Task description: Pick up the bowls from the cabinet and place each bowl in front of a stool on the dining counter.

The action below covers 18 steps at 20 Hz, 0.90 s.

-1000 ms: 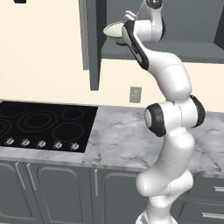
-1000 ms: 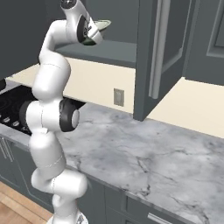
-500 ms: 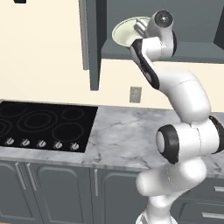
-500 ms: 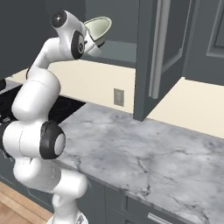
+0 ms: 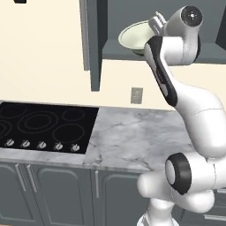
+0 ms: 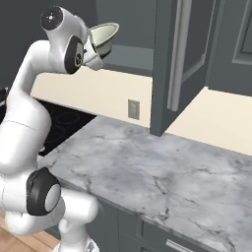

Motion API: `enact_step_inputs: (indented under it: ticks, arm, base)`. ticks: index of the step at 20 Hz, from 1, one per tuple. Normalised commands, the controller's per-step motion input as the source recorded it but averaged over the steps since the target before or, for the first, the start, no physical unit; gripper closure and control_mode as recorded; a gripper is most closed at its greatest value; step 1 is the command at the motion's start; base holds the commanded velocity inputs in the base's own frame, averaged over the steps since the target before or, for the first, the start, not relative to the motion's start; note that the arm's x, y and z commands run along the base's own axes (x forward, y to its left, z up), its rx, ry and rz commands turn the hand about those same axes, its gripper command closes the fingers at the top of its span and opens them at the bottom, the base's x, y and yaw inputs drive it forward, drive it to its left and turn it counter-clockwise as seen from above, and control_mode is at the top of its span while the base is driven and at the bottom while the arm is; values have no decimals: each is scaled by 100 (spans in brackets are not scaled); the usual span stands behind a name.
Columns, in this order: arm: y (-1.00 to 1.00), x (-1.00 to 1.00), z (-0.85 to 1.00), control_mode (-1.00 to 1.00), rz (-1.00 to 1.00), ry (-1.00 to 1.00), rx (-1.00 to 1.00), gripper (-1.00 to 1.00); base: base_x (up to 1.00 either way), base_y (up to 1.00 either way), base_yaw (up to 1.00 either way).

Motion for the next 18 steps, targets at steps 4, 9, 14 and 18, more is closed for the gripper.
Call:
enact_step_inputs:
  ticks: [4,9,14,18]
  arm:
    - [0,-100,-38,-100,0,-11,30,100]
    - [0,-97,-48,-100,0,-10,20,100]
    - [0,-85,-11,-100,0,2,0,100]
    - [-1,-87,0,-100,0,0,0,100]
  base:
    - [0,0,0]
    - [0,0,0]
    - [0,0,0]
    - [0,0,0]
